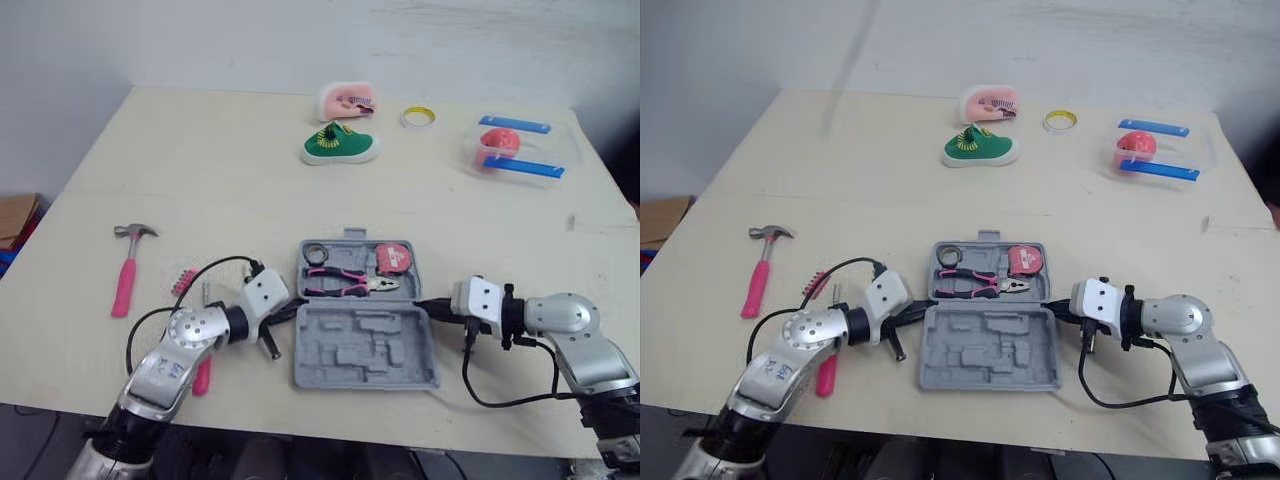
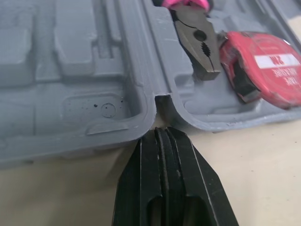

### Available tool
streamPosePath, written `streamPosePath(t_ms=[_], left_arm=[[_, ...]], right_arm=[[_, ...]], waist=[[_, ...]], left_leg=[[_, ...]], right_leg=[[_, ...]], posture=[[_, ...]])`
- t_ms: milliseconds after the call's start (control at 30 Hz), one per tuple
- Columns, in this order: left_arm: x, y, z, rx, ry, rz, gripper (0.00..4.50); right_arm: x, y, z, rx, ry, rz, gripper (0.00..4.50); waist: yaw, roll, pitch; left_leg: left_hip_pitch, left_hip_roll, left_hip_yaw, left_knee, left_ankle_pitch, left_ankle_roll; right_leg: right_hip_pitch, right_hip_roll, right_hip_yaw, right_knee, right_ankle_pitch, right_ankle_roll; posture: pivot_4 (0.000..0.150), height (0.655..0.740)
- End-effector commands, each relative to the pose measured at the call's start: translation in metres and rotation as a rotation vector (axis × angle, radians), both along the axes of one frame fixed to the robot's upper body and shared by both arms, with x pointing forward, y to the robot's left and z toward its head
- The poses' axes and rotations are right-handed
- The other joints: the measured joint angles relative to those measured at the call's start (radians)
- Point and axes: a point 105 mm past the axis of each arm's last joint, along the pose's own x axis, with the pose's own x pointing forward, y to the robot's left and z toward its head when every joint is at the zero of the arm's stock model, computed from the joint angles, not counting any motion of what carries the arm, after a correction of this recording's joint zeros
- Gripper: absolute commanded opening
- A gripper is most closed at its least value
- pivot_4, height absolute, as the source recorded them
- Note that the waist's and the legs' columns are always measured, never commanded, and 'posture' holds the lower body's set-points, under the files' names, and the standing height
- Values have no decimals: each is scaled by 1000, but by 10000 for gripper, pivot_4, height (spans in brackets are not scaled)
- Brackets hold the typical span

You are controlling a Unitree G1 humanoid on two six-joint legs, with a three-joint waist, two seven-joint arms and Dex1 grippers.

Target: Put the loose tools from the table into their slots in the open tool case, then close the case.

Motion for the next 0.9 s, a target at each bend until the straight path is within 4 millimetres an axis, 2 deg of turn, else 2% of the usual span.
streamPosePath(t_ms=[33, 133, 367, 567, 667, 700, 767, 833, 900], left_arm=[[6, 4, 2, 34, -18, 0, 0], [12, 10, 1, 43, -16, 28, 0], [3, 10, -2, 38, 0, -1, 0], [2, 16, -4, 47, 4, 26, 0], [3, 25, -3, 72, -6, 41, 0], [5, 35, 11, 47, -44, 49, 0], [-6, 49, 38, -3, -102, -6, 0], [-20, 65, 47, -1, -116, -38, 0], [-27, 111, 46, 20, -111, 94, 0]], right_arm=[[-4, 7, 9, 15, -31, 19, 789], [-6, 14, 10, 26, -41, 16, 789], [2, 21, 9, 26, -59, 2, 789], [7, 18, 11, 17, -67, -3, 789], [6, 15, 12, 15, -64, 1, 789], [8, 8, 18, 30, -78, -33, 789], [7, -8, 33, 85, -90, -92, 789], [2, -21, 45, 113, -102, -117, 789], [-6, -49, 53, 78, -120, -167, 789]], waist=[[-1, 0, 0], [-1, 0, 0], [-5, 0, 0], [-2, 0, 0], [-3, 0, 0], [-4, 0, 0], [-6, 0, 0], [-3, 0, 0], [-1, 0, 0]], left_leg=[[0, 0, 0, 0, 0, 0], [0, 0, 0, 0, 0, 0], [1, 0, 0, 0, 0, -1], [1, 0, 0, 0, 0, -1], [1, 0, 0, 0, 0, -1], [1, 0, 0, 0, 0, -1], [0, 0, 0, -1, 0, -1], [-1, 1, 0, -1, 0, -1], [-2, 0, 0, -2, 0, -1]], right_leg=[[0, 0, 0, 0, 0, 0], [0, 0, 0, 0, 0, 0], [0, 0, 0, 1, 0, 0], [0, 0, 0, 1, 0, 0], [0, 0, 0, 1, 0, 0], [0, 0, 0, 1, 0, 0], [-1, 0, 0, 1, 0, 0], [-2, 0, 0, 1, 0, 0], [-2, 0, 0, -1, 0, 0]], posture=[[1500, 7400], [1500, 7400], [1500, 7400], [1500, 7400], [1500, 7400], [1500, 7400], [1500, 7400], [1500, 7400], [1500, 7400]])
